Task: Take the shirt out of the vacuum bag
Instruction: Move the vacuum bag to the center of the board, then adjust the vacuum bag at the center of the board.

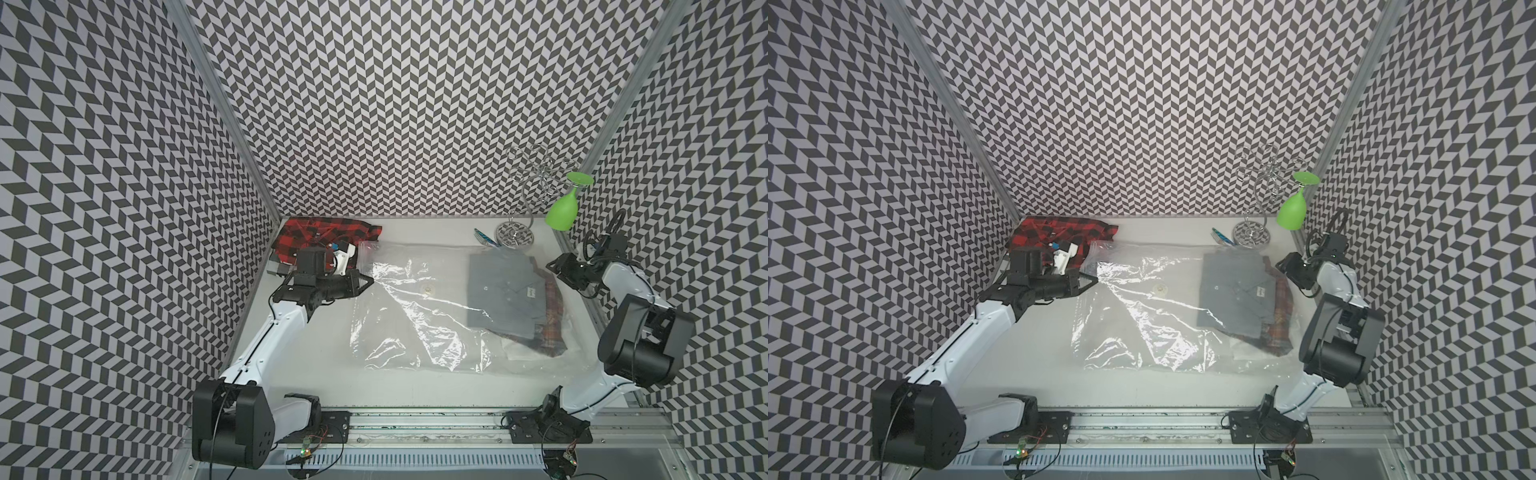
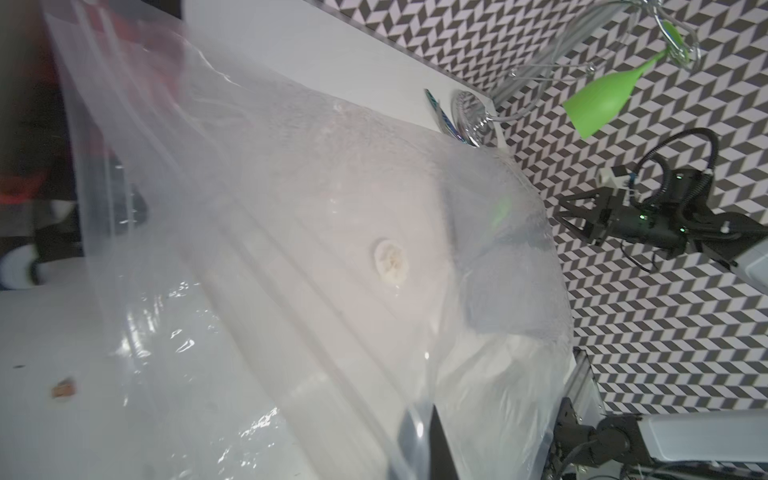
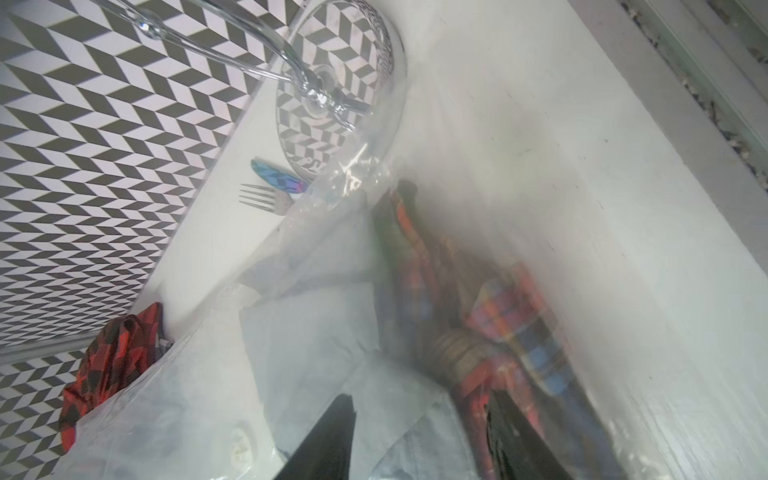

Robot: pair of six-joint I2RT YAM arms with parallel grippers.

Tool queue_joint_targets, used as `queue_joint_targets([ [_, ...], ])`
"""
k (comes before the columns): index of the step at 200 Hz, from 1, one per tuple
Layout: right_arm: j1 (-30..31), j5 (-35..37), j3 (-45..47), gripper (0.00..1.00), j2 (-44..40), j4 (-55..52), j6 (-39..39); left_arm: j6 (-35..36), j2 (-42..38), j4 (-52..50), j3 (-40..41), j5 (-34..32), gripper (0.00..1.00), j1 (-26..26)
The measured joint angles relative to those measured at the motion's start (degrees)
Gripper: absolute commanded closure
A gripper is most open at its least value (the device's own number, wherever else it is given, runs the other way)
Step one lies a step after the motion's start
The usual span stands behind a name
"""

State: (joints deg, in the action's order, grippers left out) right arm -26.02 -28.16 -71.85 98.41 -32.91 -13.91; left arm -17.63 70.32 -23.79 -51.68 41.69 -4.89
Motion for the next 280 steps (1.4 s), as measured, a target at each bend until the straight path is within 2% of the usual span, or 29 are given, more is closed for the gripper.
queue_joint_targets([
  [23,0.0,-0.3,-1.0,0.47,1.6,0.0,1.0,1.5,0.4,-1.6,0.0,0.6,0.97,2.7],
  [108,-2.7,-0.1,1.7,0.47,7.0,3.0,3.2,1.5,2.0,-1.0,0.3,3.6,0.96,2.7],
  [137,-3.7,2.5,4.8,0.47,7.0,3.1,3.4,1.5,2.0,-0.7,1.3,3.7,0.96,2.7],
  [183,-7.9,5.2,11.3,0.47,4.3,3.5,3.0,1.0,1.5,0.9,3.5,4.1,0.96,2.7],
  [224,-10.9,1.7,15.8,0.47,1.6,6.0,2.6,0.1,1.0,1.5,5.2,4.3,0.96,2.7],
  [280,-11.3,-1.9,21.5,0.47,-2.7,5.9,2.5,0.2,0.3,2.6,5.6,5.2,0.96,2.6],
])
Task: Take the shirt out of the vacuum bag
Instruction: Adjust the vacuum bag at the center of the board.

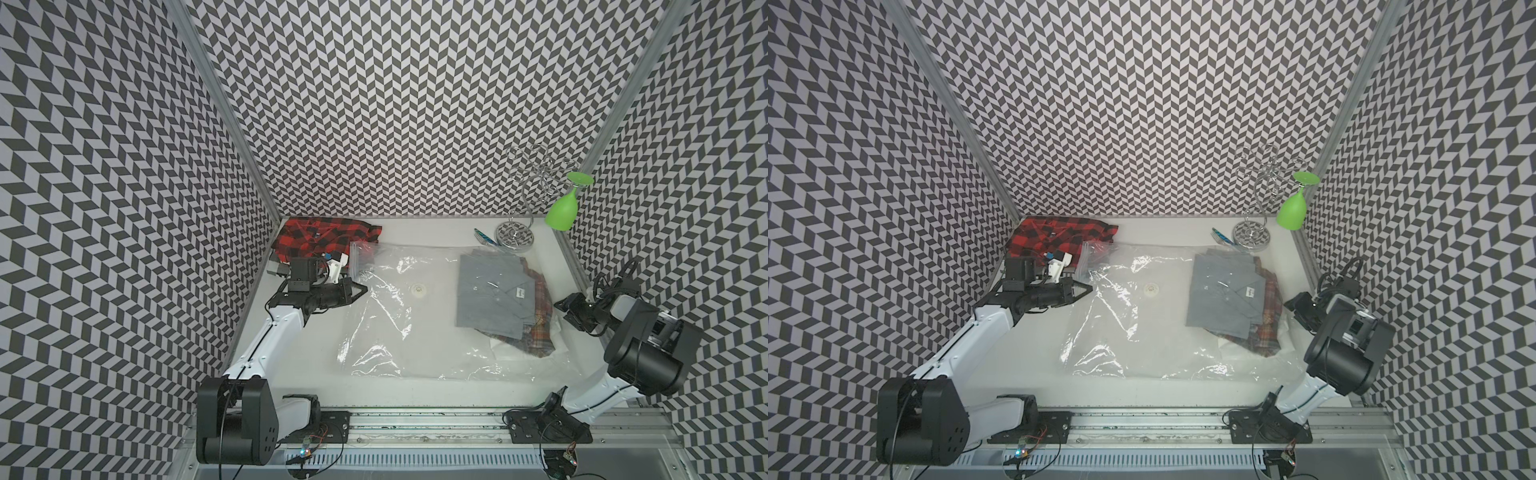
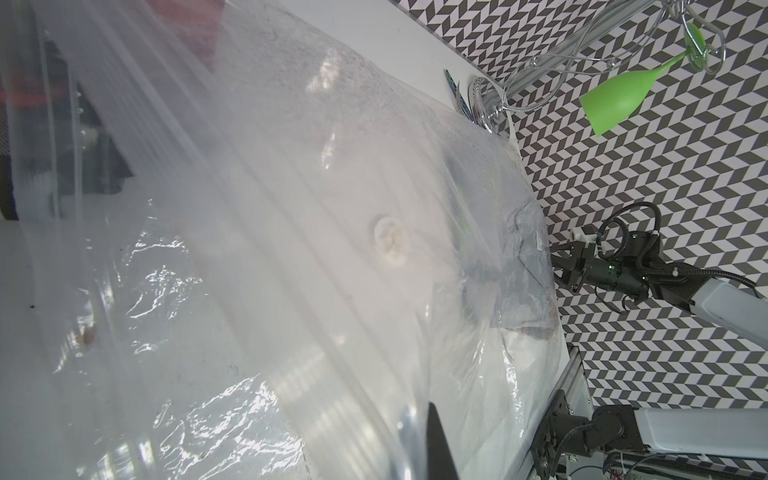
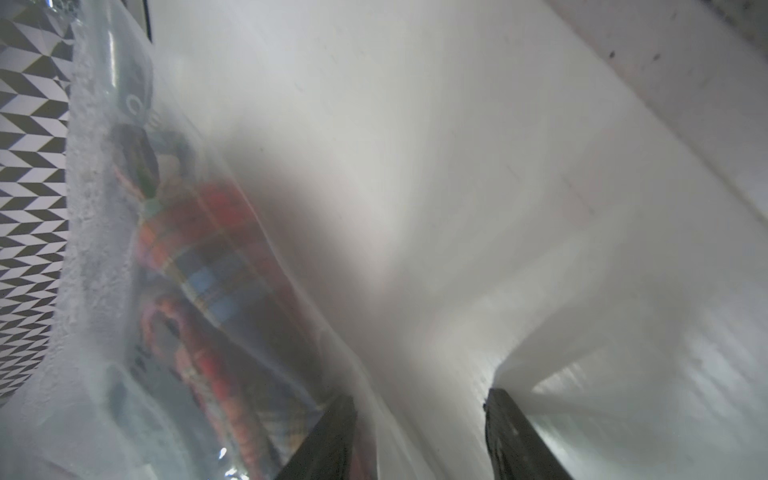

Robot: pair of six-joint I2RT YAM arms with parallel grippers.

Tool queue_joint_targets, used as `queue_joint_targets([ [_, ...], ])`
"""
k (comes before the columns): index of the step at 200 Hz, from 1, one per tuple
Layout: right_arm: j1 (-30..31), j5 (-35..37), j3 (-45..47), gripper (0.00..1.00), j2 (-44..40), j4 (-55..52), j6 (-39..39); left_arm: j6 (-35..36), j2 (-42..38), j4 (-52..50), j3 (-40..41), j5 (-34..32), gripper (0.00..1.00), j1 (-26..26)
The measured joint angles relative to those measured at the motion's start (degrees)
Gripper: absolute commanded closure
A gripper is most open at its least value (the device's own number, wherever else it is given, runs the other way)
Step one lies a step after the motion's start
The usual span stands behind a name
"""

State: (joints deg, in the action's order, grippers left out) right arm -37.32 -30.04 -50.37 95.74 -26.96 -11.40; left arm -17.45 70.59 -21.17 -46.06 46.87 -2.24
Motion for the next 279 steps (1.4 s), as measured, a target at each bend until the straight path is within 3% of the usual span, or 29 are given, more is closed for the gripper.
queue_joint_targets([
  [61,0.0,-2.8,3.5,0.55,-2.4,-0.2,-0.2,0.0,0.0,0.5,0.6,0.9,0.96,0.0],
  [142,-0.2,-6.4,6.7,1.00,-4.0,0.0,-1.1,0.0,0.0,1.5,1.9,1.2,0.96,0.0],
  [195,-0.2,-8.5,6.6,1.00,-5.4,0.0,-2.6,-0.2,0.0,1.9,1.9,1.5,0.94,0.0],
  [210,-0.2,-9.9,6.3,1.00,-6.2,0.1,-3.8,-0.5,0.1,2.1,1.9,1.9,0.87,0.0],
  [247,0.0,-14.0,3.2,1.00,-8.2,0.2,-7.2,-1.9,0.8,3.7,1.9,2.9,0.55,-0.8],
  [279,1.3,-16.8,-0.4,1.00,-9.6,0.5,-9.8,-4.1,1.4,5.3,1.9,3.3,0.40,-1.9],
])
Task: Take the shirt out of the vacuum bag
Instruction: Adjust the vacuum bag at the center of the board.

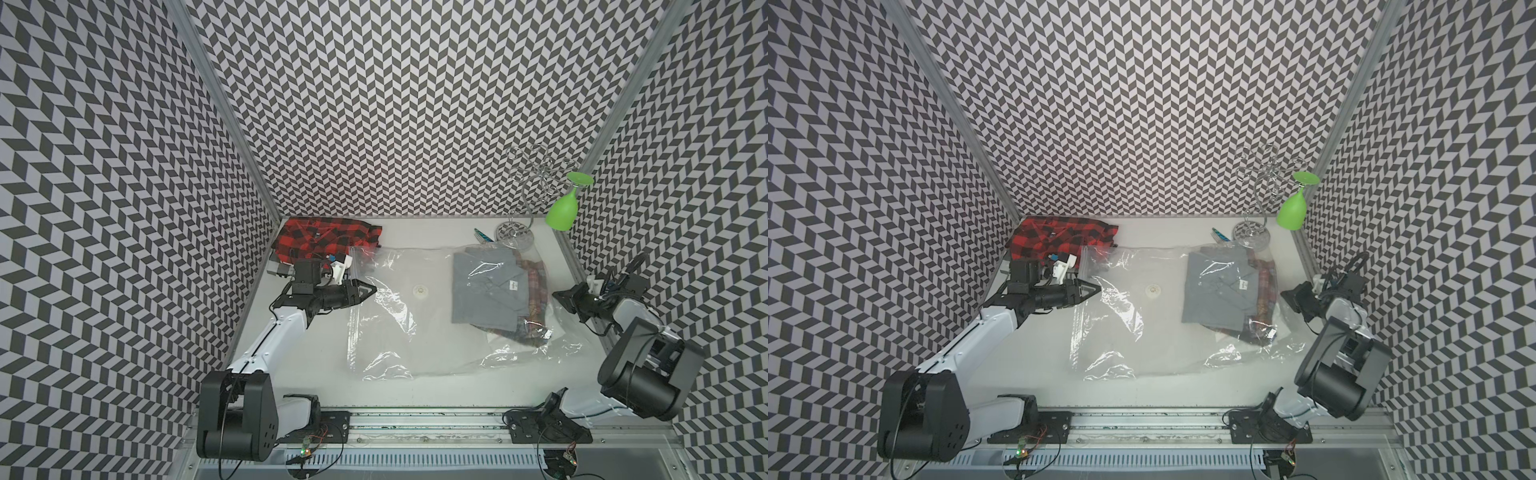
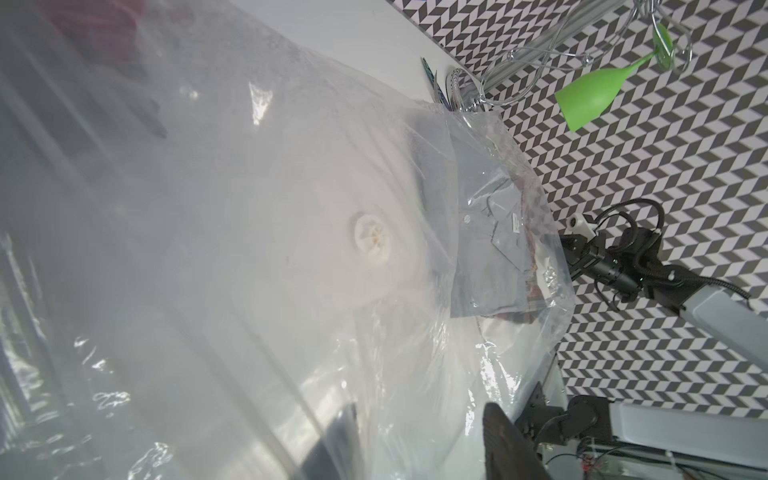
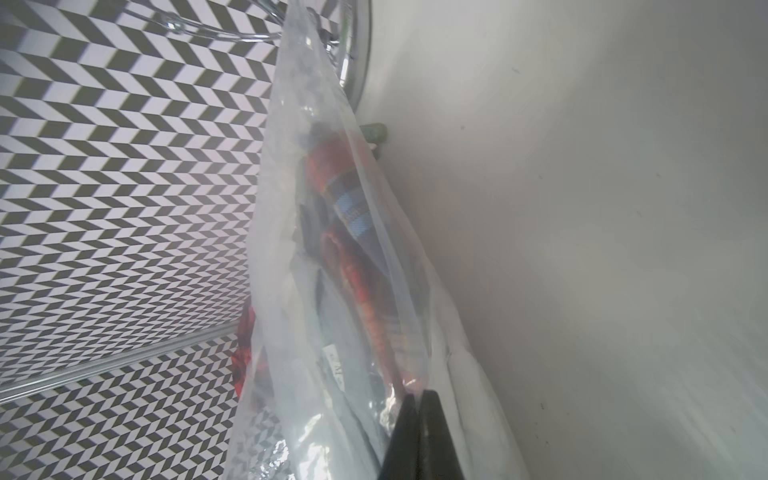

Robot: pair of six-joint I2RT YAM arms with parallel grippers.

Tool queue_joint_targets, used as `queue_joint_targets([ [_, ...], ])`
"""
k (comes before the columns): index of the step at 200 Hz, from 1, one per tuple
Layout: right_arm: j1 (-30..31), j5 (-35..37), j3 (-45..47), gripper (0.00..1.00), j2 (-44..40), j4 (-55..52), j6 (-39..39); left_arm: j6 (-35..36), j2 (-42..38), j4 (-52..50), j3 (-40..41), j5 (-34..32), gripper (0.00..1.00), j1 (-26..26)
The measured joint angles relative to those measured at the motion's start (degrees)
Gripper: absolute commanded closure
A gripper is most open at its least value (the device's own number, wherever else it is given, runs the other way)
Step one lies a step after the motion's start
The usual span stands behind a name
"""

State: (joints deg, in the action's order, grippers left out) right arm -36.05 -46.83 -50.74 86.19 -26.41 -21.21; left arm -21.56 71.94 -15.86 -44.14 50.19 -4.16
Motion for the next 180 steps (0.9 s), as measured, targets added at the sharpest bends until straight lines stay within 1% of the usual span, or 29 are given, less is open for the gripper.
queue_joint_targets([
  [36,3.8,-2.3,-1.9,1.00,-1.5,1.2,-4.0,-2.1,0.3,1.7,0.0,0.1,0.32,-0.9],
  [70,8.7,-3.6,-7.6,1.00,-2.5,1.6,-8.5,-2.8,0.4,2.1,0.4,0.1,0.31,-0.9],
  [107,12.1,-4.8,-13.4,1.00,-4.7,1.6,-11.7,-2.8,0.6,2.1,0.9,0.0,0.30,-0.9],
  [180,17.2,-6.6,-15.2,1.00,-9.4,1.7,-17.9,-2.4,0.6,2.3,3.9,0.0,0.29,-0.9],
])
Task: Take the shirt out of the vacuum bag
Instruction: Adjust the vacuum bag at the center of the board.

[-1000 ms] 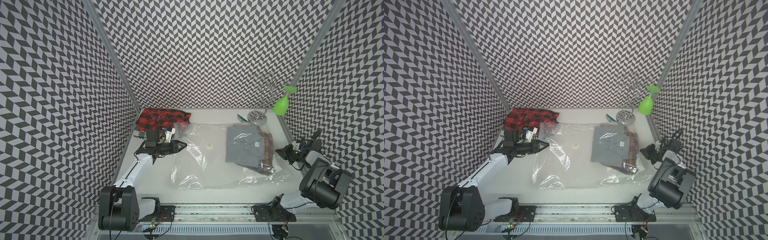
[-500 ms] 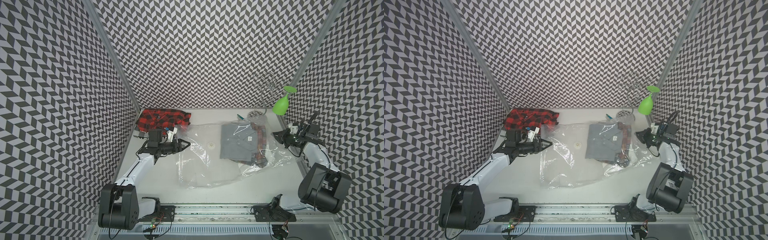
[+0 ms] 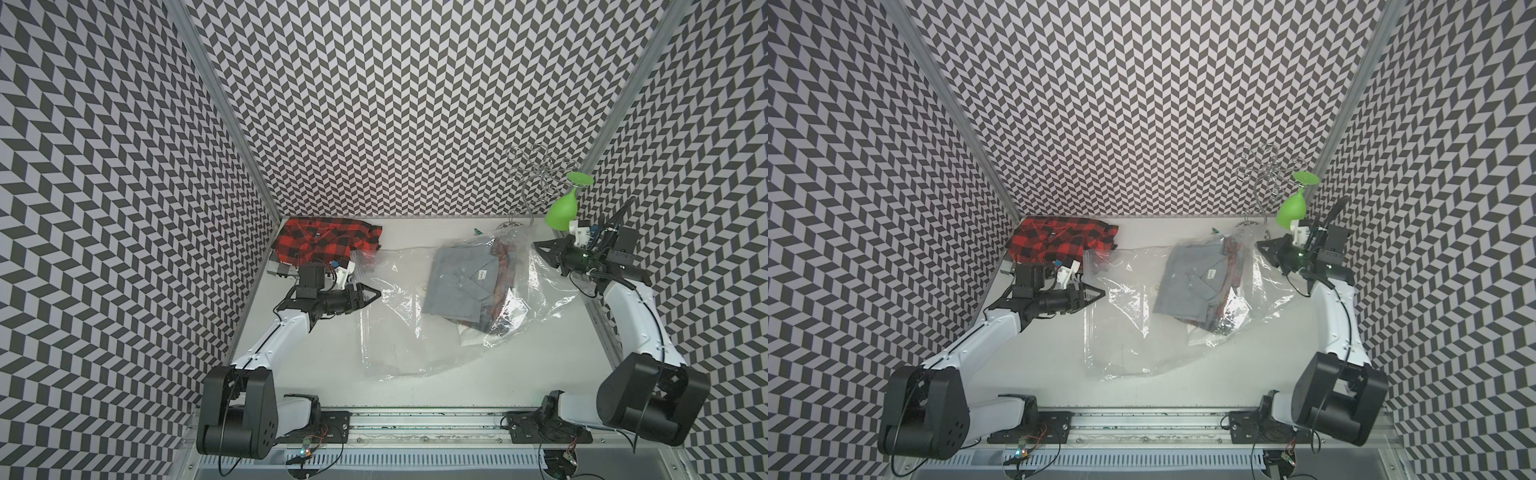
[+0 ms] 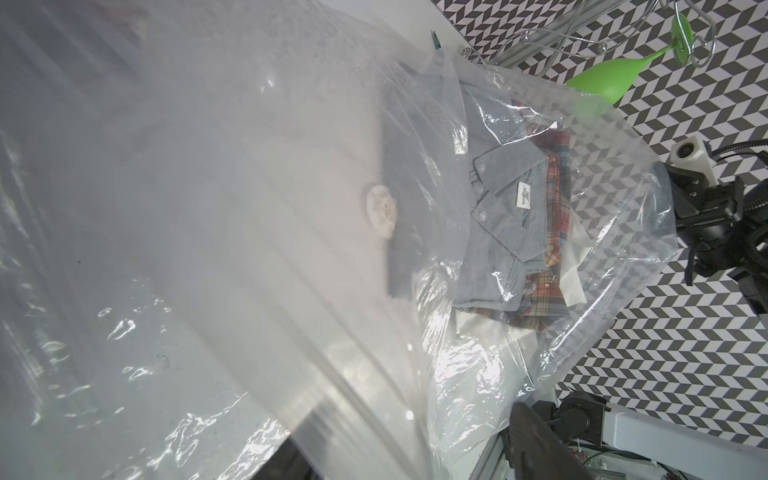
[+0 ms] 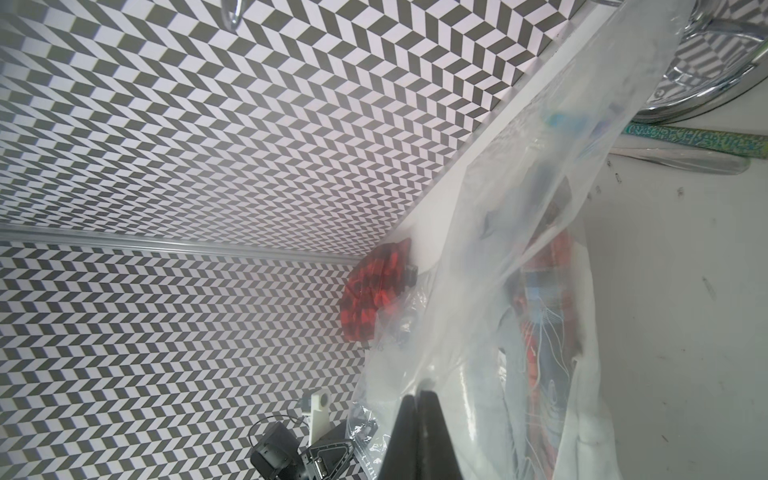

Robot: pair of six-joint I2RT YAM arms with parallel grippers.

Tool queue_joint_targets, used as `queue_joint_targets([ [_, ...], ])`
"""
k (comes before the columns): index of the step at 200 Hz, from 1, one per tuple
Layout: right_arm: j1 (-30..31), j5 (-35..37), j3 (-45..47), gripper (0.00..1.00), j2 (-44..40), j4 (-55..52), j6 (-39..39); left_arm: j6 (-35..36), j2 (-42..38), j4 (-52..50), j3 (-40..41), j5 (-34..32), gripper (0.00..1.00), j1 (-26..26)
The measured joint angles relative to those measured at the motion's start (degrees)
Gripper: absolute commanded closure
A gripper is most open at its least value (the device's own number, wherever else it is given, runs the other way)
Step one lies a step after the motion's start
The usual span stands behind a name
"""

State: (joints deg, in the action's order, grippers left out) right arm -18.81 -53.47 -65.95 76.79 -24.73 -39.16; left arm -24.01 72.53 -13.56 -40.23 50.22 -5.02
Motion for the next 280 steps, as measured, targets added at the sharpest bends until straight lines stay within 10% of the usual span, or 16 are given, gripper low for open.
queue_joint_targets([
  [218,2.6,-6.2,-8.3,1.00,-5.9,8.7,-11.5,-4.6,1.5,5.4,6.4,-1.6,0.24,-1.8],
  [280,2.9,-2.8,-8.6,1.00,-5.9,3.0,-5.7,-9.4,-4.7,4.7,9.6,-8.9,0.48,-2.0],
])
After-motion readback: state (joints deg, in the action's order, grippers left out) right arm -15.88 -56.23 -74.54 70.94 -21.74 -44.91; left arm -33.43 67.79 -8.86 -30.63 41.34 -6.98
